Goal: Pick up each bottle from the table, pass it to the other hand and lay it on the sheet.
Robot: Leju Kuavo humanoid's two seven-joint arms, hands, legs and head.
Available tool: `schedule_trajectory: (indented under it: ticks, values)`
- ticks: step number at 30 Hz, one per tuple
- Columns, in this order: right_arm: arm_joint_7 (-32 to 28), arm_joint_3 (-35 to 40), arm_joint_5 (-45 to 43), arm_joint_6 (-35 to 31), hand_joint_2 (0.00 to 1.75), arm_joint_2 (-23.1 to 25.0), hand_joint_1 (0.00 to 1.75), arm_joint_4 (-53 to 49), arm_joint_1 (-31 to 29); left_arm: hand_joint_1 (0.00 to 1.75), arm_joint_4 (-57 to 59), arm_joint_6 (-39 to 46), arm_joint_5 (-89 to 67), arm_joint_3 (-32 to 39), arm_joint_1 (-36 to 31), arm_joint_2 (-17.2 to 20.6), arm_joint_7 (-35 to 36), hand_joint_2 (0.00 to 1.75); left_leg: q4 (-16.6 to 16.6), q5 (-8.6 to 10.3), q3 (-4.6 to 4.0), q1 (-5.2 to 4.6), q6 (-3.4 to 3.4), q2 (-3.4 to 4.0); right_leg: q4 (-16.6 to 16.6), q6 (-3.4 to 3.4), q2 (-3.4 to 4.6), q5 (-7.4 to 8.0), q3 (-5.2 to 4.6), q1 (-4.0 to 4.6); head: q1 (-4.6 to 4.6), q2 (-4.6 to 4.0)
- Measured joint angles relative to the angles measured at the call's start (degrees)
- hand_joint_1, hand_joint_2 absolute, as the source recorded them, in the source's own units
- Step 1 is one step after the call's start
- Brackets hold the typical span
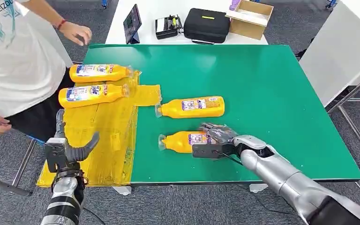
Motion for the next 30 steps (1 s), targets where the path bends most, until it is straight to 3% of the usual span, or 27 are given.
schedule_trajectory:
  ticks: [15,18,21,23,30]
  values:
    - [-0.7,3.3,-3.0,2.0,1.75,-1.2,1.75,0.0,-2.5,0.0,1.7,-1.0,1.2,-0.9,-1.0,-0.8,-0.3,1.75,0.0,0.0,-0.01,0.01,0.0,0.01,0.0,0.0,0.0,0.0,-0.01,0.01,-0.02,0.0]
    - [-2.8,2.9,-5.6,-4.4,1.75,-0.8,1.75,0.0,-1.0,0.0,1.9,-1.4,1.7,-0.9,-1.2,-1.0,-0.4,1.75,0.0,0.0,-0.02,0.02,0.0,0.0,0.0,0.0,-0.01,0.0,-0.01,0.02,-0.02,0.0]
    - [-7.5,-3.7,-2.8,-22.0,1.75,4.2,1.75,-2.3,6.0,0.0,1.1,-2.5,2.6,-0.9,-0.5,-1.2,0.4,1.75,0.0,-0.03,-0.03,0.07,-0.03,0.03,0.0,-0.01,0.01,-0.02,0.02,0.16,0.02,0.0]
    - [-9.3,-8.6,0.4,-28.3,1.75,8.6,1.75,-5.6,10.7,0.0,-0.3,-3.0,3.1,-0.9,0.6,-1.3,1.2,1.75,0.0,-0.08,-0.03,0.07,-0.09,0.15,0.0,-0.02,0.08,-0.02,-0.14,0.15,-0.09,0.0]
    - [-9.2,-19.1,4.4,-27.6,1.75,16.2,1.75,-12.4,17.9,0.0,-3.5,-3.8,3.6,-1.2,2.5,-1.6,2.6,1.75,0.0,-0.06,-0.18,0.13,-0.1,0.01,0.0,-0.12,-0.02,-0.13,-0.18,0.13,-0.02,0.0]
